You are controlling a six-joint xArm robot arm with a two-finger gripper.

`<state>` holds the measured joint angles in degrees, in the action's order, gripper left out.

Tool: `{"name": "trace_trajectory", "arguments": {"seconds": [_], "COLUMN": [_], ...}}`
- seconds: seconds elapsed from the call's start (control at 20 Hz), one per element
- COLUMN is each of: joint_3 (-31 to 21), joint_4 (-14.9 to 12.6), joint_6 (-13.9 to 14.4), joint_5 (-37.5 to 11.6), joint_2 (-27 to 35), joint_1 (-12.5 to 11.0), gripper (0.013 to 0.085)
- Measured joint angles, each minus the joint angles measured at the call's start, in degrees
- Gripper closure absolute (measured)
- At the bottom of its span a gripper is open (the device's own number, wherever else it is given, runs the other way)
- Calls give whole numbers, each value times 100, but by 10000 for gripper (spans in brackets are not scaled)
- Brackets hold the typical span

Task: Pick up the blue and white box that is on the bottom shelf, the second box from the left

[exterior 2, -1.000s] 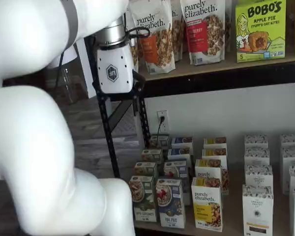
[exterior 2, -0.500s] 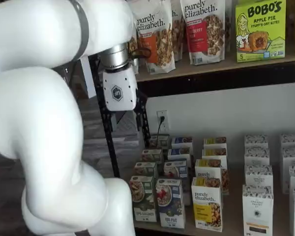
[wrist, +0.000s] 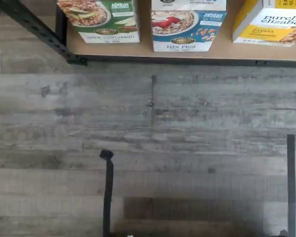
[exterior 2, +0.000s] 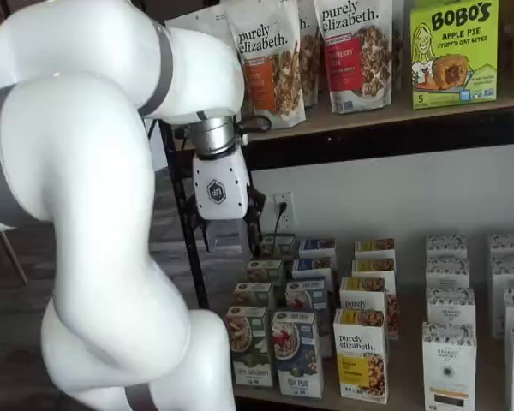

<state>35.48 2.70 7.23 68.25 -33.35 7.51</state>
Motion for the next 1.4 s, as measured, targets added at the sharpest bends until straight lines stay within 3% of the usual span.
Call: {"name": "trace_trajectory", "arguments": {"seconds": [0.85,1.4], "joint_3": [-471,-304], "joint_4": [46,617], "joint_6": [-46,-382], "joint_5": [-2186,-2841], "joint_2": [1676,2627], "joint_1": [80,213], "gripper": [130,130]}}
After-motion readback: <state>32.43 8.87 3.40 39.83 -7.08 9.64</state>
